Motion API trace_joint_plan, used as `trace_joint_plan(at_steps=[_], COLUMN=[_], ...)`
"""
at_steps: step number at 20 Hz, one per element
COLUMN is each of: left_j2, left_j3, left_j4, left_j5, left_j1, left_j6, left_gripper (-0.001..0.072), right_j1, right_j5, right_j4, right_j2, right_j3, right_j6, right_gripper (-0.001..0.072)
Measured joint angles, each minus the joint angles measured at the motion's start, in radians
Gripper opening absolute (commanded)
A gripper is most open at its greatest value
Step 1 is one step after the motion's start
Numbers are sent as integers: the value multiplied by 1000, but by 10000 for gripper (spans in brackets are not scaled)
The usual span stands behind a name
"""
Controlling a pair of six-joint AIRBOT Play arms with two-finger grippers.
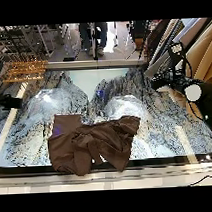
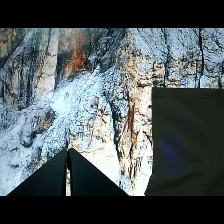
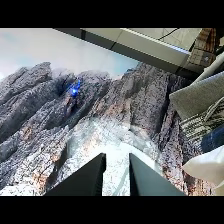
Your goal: Fold the clothes and pants, and hang the long-sleeved shirts on hangers.
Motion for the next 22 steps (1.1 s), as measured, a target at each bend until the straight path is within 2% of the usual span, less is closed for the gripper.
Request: trace_joint_plan(at_steps=[13,16,17,18,21,22], left_j2=[0,-2,-3,-3,-3,-3], left_j3=[0,0,0,0,0,0], left_j4=[0,-13,-21,-26,-38,-39], left_j5=[0,37,51,63,84,88], left_j1=[0,0,0,0,0,0], left_j6=[0,0,0,0,0,0], left_gripper=[8,8,8,8,8,83], right_j1=[0,0,0,0,0,0], right_j5=[0,0,4,20,58,67], right_j4=[0,42,76,109,169,176], right_j2=[0,2,5,12,42,55], right_j3=[0,0,0,0,0,0], right_j6=[0,1,1,1,4,4], right_gripper=[198,198,175,39,18,18])
